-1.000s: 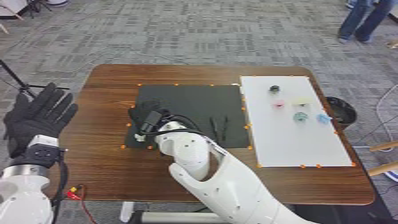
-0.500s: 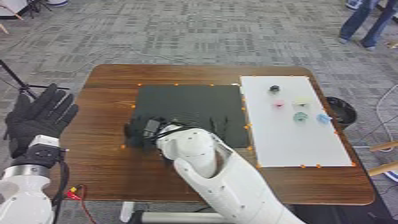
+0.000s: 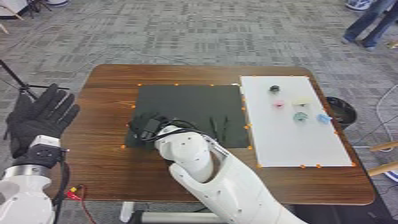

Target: Arrange flowers

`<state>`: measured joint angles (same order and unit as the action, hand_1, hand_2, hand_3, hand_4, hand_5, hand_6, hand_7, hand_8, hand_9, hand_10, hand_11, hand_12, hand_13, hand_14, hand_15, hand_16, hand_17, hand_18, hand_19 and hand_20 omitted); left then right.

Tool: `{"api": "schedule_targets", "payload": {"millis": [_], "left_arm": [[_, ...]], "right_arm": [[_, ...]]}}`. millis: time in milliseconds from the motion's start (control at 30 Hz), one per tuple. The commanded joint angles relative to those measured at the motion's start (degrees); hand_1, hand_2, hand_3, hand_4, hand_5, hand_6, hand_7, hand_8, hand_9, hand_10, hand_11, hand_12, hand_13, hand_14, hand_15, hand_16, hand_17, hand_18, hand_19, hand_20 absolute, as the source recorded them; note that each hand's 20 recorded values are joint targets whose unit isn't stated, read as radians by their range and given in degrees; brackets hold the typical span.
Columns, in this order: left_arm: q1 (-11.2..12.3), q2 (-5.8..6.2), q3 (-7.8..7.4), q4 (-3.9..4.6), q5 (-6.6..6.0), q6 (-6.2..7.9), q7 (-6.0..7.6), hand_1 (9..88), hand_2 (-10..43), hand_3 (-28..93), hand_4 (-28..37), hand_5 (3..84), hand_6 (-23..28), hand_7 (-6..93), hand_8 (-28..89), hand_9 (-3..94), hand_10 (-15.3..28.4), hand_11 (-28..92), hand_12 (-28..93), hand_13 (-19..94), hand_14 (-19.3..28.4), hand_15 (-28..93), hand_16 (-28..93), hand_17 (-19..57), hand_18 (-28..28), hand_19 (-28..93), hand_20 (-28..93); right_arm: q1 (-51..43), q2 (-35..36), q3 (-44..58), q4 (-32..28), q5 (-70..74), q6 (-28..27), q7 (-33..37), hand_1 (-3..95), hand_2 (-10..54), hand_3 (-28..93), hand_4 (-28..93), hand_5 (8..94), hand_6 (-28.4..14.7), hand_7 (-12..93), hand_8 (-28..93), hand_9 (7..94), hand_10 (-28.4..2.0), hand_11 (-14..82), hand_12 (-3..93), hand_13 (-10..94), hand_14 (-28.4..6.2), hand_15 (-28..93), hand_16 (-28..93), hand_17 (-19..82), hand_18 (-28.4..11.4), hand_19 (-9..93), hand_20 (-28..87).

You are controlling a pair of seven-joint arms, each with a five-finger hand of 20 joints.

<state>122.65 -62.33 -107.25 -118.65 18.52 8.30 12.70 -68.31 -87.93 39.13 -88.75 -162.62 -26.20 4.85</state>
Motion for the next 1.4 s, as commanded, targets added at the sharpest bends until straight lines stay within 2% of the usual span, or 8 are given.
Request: {"api": "schedule_targets", "payload": {"millis": [33,233,400,600,767,867,1067,1400], "left_arm": [[0.49,-0.66,0.8,-0.04,-0.01,-0.76,-1.05,24.8,16.5,69,-28.3,43.2,9.9,8.9,-8,31.9,15.8,18,8,23,15.5,22,-5,-8.9,14.9,36,8],[-3.24,1.22,2.71,1.46,1.48,-0.78,-2.76,23.6,17.7,67,-28.3,42.3,9.2,6.6,-8,31.8,14.9,16,7,22,13.2,18,-5,-8.4,14.5,36,7],[-6.7,2.9,4.49,2.65,3.98,-1.78,-3.91,23.2,17.8,67,-28.3,41.5,8.6,5.7,-8,30.9,14.5,15,6,22,12.7,16,-5,-8.2,14.1,36,7],[-10.64,4.12,6.72,4.19,4.57,-2.22,-4.65,23.6,18.1,66,-28.3,41.2,8.4,5.8,-8,30.6,14.3,15,6,21,12.4,15,-5,-8.2,14.0,36,7],[-12.46,4.6,7.92,4.82,6.79,-3.47,-5.84,23.6,18.6,65,-28.3,40.7,8.2,5.2,-8,29.5,14.0,14,5,20,11.5,14,-5,-8.1,13.8,35,7],[-14.09,4.98,10.73,5.11,7.62,-0.62,-4.26,23.5,18.6,65,-28.3,40.3,8.0,4.9,-8,28.7,13.6,14,5,19,11.0,13,-5,-8.1,13.4,35,6],[-16.32,5.17,14.17,6.03,7.2,-0.09,-1.66,23.3,18.7,66,-28.3,40.0,7.5,5.3,-8,26.9,12.7,13,5,18,9.4,12,-6,-7.9,12.9,35,6],[-16.68,4.23,15.33,5.48,7.79,-0.54,-1.36,23.5,18.9,66,-28.3,39.9,7.3,5.9,-8,26.6,12.6,14,5,17,8.8,11,-6,-7.4,12.1,34,6]], "right_arm": [[-0.35,2.37,0.9,-3.19,7.32,10.05,1.96,40.3,7.2,77,-23,55.0,-2.2,13,-12,48.3,-13.2,11.0,13.6,49,-13.8,66,25,23,-21.6,73,39],[0.18,6.94,6.01,-8.87,15.23,14.16,5.73,37.3,1.8,78,-23,52.9,-1.9,15,-13,48.7,-14.3,11.4,14.4,49,-14.2,66,24,23,-21.7,74,39],[-0.06,12.54,11.75,-13.06,19.54,17.26,11.21,35.0,0.0,80,-23,53.3,-2.5,14,-12,48.3,-15.1,10.9,14.7,48,-14.6,65,24,23,-21.8,74,39],[-1.4,18.73,19.62,-14.12,22.27,14.94,16.12,34.8,-1.0,79,-23,51.8,-4.4,12,-11,46.7,-16.7,9.5,14.9,46,-15.3,61,22,23,-22.1,73,37],[-4.13,24.35,24.65,-14.39,24.17,12.16,19.16,34.0,-1.6,78,-22,50.4,-5.1,11,-11,45.7,-17.3,8.9,15.1,44,-16.0,57,20,22,-21.9,70,34],[-8.63,28.26,29.47,-15.59,28.09,10.72,18.49,34.0,-1.6,78,-22,50.2,-5.3,11,-10,45.6,-17.2,8.9,15.2,43,-16.0,53,19,21,-21.2,67,31],[-16.52,33.08,36.18,-18.24,26.06,7.6,20.73,34.2,-1.1,78,-23,50.2,-5.0,12,-10,45.7,-16.1,9.0,15.1,39,-15.7,43,16,19,-19.8,62,23],[-21.42,35.28,41.58,-17.89,26.09,4.68,24.95,35.4,-5.0,79,-23,49.8,-5.1,11,-11,44.6,-15.7,8.4,14.7,36,-16.4,36,14,18,-19.6,61,19]]}}
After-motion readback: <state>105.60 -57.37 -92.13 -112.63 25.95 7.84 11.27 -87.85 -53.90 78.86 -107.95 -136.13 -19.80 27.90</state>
